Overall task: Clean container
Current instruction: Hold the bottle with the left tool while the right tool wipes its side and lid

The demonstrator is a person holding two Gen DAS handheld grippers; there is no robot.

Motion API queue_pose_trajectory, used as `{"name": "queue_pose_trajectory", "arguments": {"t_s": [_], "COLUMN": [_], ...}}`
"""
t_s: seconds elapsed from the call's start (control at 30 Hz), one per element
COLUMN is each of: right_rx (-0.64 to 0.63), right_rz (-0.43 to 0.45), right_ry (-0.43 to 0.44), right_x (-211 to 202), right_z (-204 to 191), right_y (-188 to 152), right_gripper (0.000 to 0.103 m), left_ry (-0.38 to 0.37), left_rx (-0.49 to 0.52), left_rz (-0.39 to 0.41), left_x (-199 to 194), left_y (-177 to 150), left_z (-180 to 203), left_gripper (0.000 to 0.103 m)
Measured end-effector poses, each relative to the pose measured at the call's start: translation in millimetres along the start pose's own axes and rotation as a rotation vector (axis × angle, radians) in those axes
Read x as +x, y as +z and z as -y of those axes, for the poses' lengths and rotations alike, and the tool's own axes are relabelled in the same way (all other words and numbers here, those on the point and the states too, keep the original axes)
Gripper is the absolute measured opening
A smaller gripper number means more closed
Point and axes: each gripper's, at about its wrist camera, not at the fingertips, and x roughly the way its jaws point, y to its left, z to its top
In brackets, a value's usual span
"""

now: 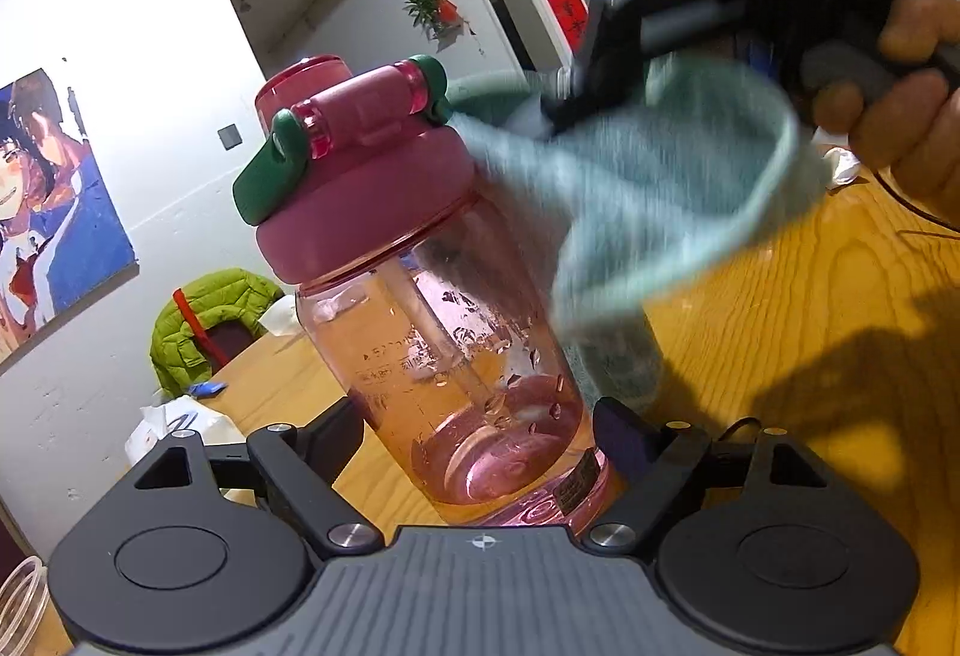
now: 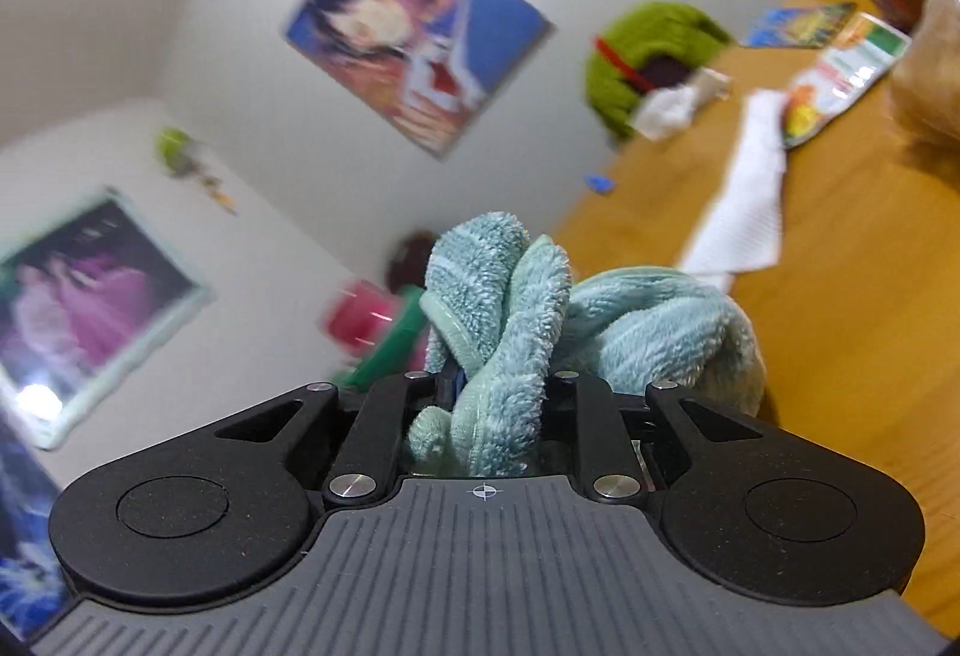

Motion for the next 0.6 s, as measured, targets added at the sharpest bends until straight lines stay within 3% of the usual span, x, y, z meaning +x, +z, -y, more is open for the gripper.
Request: {"name": "queue_pose_trajectory", "arguments": {"t_s": [0.17, 0.23, 0.27, 0.43, 0.53, 0.6], "right_rx": [-0.004, -0.034, -0.05, -0.055, 0.01, 0.063], "right_rz": [-0.182, -0.207, -0.205, -0.076, 0.014, 0.024], "right_ry": [-0.254, -0.314, -0.326, -0.294, -0.232, -0.177], "right_x": [29.5, 37.0, 37.8, 30.4, 24.0, 25.2], "right_z": [16.3, 16.3, 14.3, 12.9, 18.9, 25.4], "right_y": [-10.0, -13.2, -13.6, -7.6, -6.3, -3.9], "right_gripper": [0.022, 0.021, 0.021, 0.022, 0.022, 0.022], "left_ry": [-0.001, -0.003, -0.001, 0.082, 0.037, -0.004], "left_rx": [-0.005, -0.013, -0.018, -0.011, -0.037, -0.031], "left_rz": [0.002, -0.001, -0.013, -0.063, -0.058, -0.046], "left_x": [-1.5, -1.2, -2.0, -20.9, -31.3, -34.5], "left_y": [-0.1, 0.7, 1.1, 8.5, 12.2, 12.8], "left_z": [-1.7, -2.4, -2.8, 5.4, 5.6, 8.9], "left_gripper": [0.081, 0.082, 0.09, 0.092, 0.085, 0.084]}}
